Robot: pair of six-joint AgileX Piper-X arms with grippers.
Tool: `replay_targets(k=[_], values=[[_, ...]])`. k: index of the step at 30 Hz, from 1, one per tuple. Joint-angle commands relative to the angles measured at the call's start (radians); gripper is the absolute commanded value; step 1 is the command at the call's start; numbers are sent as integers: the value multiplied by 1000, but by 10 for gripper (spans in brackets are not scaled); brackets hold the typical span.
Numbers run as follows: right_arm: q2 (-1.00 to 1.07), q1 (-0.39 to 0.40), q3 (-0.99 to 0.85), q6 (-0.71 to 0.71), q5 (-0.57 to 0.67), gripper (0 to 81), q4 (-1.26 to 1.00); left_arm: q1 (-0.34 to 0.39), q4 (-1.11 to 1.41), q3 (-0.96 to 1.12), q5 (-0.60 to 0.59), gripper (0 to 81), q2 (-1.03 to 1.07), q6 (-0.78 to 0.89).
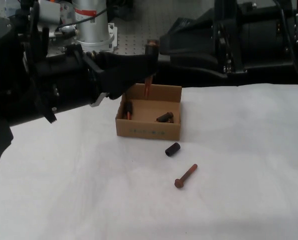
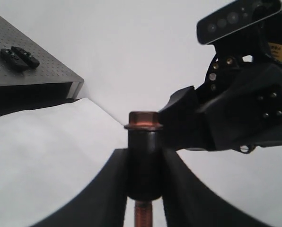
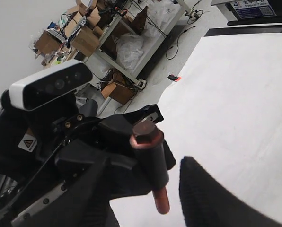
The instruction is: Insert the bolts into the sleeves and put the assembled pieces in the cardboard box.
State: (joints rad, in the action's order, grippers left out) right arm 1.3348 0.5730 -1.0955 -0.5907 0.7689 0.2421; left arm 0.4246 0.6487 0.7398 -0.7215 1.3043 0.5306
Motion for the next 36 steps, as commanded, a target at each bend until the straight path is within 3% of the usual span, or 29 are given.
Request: replay_targets(k=[1, 8, 14, 17, 21, 23, 36], values=[[-12, 0, -4, 9, 4, 347, -1, 1, 28, 15, 1, 6, -6, 9], [-23, -27, -4, 26, 75, 346, 47, -1, 11, 15, 12, 6, -4, -84], [-88, -99, -4, 304, -8, 342, 359, -34, -97, 50, 47, 6, 52, -159], [-124, -139, -4, 470, -120, 274, 556, -49, -169, 135, 64, 6, 134, -205], [-153, -186, -4, 624, -300, 87, 766, -64, -315, 301, 66, 6, 282, -313], [-162, -200, -4, 658, -370, 20, 811, -72, -408, 393, 82, 6, 364, -360], [-167, -224, -4, 660, -400, 28, 843, -95, -658, 894, 141, 6, 860, -427]])
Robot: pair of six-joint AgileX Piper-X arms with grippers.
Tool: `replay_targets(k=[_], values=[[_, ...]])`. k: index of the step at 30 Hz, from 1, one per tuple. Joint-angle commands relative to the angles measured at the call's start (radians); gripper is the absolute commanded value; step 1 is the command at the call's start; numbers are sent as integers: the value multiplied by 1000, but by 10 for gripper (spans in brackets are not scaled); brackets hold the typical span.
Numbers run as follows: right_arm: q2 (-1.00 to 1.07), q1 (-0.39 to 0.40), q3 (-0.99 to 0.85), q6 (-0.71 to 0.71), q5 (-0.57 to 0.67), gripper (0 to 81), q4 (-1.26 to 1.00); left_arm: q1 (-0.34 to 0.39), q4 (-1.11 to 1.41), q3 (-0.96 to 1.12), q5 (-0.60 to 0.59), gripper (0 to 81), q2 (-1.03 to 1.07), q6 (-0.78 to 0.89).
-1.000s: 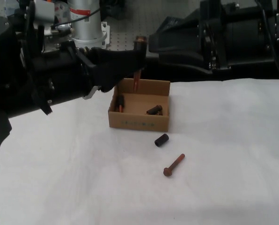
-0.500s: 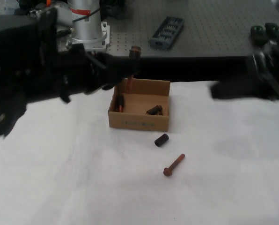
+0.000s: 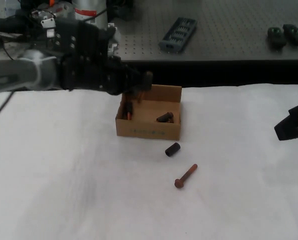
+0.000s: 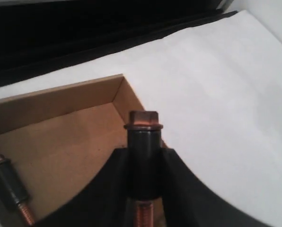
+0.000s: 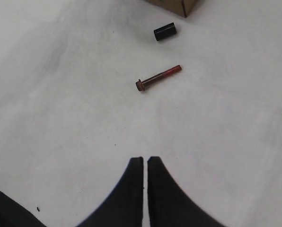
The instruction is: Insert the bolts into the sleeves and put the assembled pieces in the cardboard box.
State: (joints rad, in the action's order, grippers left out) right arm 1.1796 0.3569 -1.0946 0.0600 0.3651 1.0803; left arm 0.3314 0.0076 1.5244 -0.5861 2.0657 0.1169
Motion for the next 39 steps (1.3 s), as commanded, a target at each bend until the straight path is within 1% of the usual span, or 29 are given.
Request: replay_targets(k=[1, 5, 6, 8, 12, 13, 15, 19, 21, 23, 24, 26, 28, 29, 33, 39], values=[[-12, -8, -5, 9, 3, 28, 4, -2, -17, 129, 6, 6, 123, -14], [-12, -8, -5, 9, 3, 28, 4, -2, -61, 186, 8, 5, 194, -14], [-12, -8, -5, 9, 3, 28, 4, -2, -67, 193, 16, 30, 206, -14], [-12, -8, -5, 9, 3, 28, 4, -2, -67, 196, 31, 123, 214, -14], [-12, -8, -5, 9, 3, 28, 4, -2, -67, 196, 54, 363, 214, -14], [-12, -8, -5, 9, 3, 28, 4, -2, -67, 196, 54, 407, 214, -12], [-12, -8, -5, 9, 3, 28, 4, -2, -67, 196, 54, 433, 214, 7], [-12, -8, -5, 9, 3, 28, 6, 2, -70, 196, 39, 407, 198, 44], [-12, -8, -5, 9, 3, 28, 7, 1, -96, 196, 1, 370, 176, 56], [-12, -8, -5, 9, 3, 28, 7, 1, -184, 196, -10, 281, 133, 57], [-12, -8, -5, 9, 3, 28, 7, 1, -232, 196, -11, 235, 117, 29], [-12, -8, -5, 9, 3, 28, 9, 1, -361, 196, -34, 106, 73, -74], [-12, -8, -5, 9, 3, 28, 14, 1, -489, 196, -25, 7, 31, -185], [-12, -8, -5, 9, 3, 28, 15, 1, -544, 196, -23, 4, 9, -236], [-12, -8, -5, 9, 3, 28, 16, 1, -720, 196, 8, 7, -72, -306], [-12, -8, -5, 9, 3, 28, 16, 2, -994, 196, 22, 7, -179, -416]])
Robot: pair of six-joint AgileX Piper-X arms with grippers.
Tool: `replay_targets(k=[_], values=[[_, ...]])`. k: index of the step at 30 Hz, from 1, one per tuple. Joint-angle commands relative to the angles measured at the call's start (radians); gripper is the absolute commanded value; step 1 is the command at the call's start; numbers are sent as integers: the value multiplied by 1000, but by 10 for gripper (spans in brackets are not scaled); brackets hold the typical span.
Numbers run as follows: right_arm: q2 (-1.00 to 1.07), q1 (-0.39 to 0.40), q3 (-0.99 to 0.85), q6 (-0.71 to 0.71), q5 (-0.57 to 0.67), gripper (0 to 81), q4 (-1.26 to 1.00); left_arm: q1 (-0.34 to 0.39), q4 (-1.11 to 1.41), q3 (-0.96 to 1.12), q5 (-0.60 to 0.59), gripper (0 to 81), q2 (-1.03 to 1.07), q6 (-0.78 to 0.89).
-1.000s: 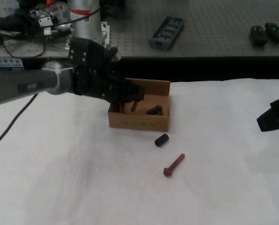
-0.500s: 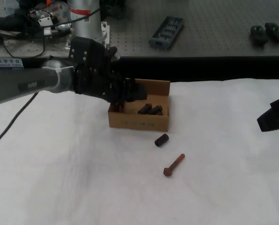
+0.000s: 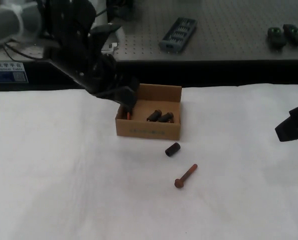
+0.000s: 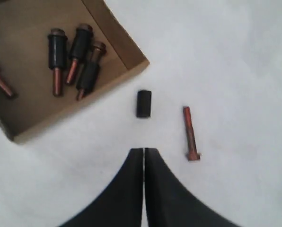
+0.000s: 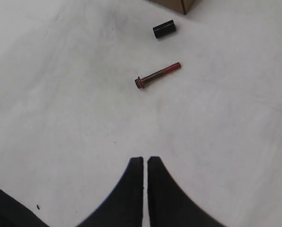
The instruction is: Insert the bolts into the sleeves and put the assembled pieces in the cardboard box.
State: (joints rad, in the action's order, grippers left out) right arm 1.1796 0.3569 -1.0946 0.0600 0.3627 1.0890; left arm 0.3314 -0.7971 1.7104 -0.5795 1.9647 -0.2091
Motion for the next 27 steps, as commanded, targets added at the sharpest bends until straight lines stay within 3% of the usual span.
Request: replay_targets(k=[1, 21, 27], values=[[-12, -8, -5, 9, 5, 28, 7, 2, -221, 10, 15, 7, -92, -102], [-12, -8, -5, 121, 5, 28, 5, 2, -527, 7, 15, 7, -393, -147], [-12, -8, -5, 121, 5, 28, 5, 2, -533, -170, 17, 7, -529, -149]])
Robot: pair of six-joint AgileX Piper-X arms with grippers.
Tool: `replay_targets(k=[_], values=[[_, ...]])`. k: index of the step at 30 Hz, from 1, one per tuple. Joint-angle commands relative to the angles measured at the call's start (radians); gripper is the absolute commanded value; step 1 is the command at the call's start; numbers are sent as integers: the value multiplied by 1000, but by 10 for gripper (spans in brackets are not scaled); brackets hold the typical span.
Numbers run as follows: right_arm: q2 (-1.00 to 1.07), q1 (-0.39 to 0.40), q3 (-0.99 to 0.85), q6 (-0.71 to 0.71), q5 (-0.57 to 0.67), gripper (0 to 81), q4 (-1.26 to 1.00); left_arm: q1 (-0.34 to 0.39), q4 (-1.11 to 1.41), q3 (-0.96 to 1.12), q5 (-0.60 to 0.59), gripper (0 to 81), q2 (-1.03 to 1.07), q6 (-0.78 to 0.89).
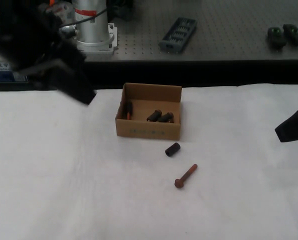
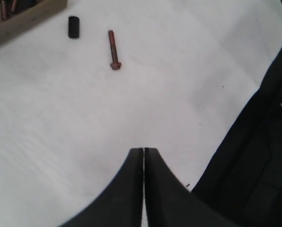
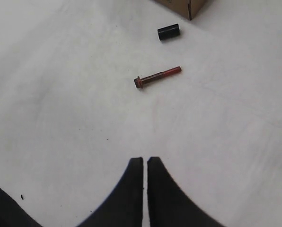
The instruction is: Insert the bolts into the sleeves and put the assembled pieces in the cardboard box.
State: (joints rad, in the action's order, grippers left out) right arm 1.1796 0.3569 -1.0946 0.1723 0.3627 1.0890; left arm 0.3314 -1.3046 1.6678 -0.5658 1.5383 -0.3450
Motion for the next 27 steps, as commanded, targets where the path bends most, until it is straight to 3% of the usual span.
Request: replay_targets(k=[1, 7, 13, 20, 23, 25, 27], values=[[-12, -8, -5, 8, 5, 28, 5, 2, -21, -179, 9, 7, -135, -13], [-12, -8, -5, 59, 5, 28, -3, 2, 105, -492, 30, 7, -354, 14], [-1, -8, -5, 318, 30, 28, -5, 2, 288, -667, 30, 7, -540, 56], [95, -8, -5, 683, 109, 7, -161, 2, 370, -712, 30, 7, -620, 56], [172, -5, -5, 734, 179, 178, -281, 2, 394, -717, 30, 7, -617, 53], [213, -5, -5, 735, 178, 333, -347, 2, 406, -717, 30, 7, -617, 53], [250, -5, -5, 752, 178, 365, -407, 2, 415, -717, 30, 7, -617, 53]])
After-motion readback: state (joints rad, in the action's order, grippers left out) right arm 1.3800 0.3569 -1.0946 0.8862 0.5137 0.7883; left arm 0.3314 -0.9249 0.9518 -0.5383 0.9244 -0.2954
